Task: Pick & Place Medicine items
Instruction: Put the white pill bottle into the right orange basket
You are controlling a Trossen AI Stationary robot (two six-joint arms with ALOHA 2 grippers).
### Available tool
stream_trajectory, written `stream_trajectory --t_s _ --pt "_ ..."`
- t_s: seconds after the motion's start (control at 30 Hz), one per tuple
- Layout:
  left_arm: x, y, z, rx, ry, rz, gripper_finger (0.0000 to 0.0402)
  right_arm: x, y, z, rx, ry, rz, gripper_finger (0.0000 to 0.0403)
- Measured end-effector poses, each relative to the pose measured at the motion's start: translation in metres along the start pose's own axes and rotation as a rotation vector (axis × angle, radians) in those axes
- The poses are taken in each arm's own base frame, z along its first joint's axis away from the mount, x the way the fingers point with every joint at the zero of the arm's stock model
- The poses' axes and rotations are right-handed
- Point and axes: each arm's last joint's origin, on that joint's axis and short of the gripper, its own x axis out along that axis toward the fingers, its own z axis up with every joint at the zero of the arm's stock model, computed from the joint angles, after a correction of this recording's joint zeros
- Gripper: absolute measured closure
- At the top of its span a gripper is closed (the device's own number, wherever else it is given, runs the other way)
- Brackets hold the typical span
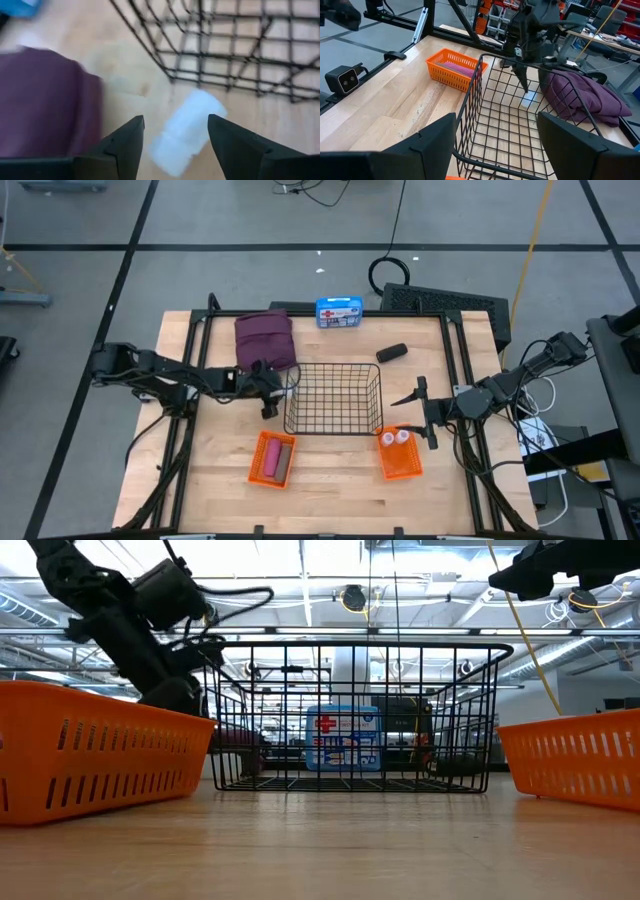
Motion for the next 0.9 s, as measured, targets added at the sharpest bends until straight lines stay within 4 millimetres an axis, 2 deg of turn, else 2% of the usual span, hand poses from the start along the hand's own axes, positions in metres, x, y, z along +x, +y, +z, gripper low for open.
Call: stream_trajectory --t_s 0.13,0.3,0.5,0.67,0.9 --pt "0.011 0.0 -0.007 -0.003 0.057 -0.086 0.0189 0.0 0.0 0.0 0.0 0.0 0.0 0.0138" --pt "0.023 -0.002 -0.015 -0.006 0.113 -0.109 0.0208 0.0 0.0 0.0 0.0 0.001 -0.001 0.0138" --pt "0.026 -0.003 -0.018 -0.076 0.138 -0.099 0.0242 0.0 0.0 0.0 0.0 0.001 -0.001 0.0138" --pt "0.008 0.002 -0.013 -0.176 0.128 -0.072 0.0254 0.0 0.0 0.0 0.0 0.001 -0.001 0.0138" --pt "-0.045 0.011 -0.005 -0.328 0.046 0.004 0.0254 0.0 0.0 0.0 -0.001 0.002 -0.001 0.0138"
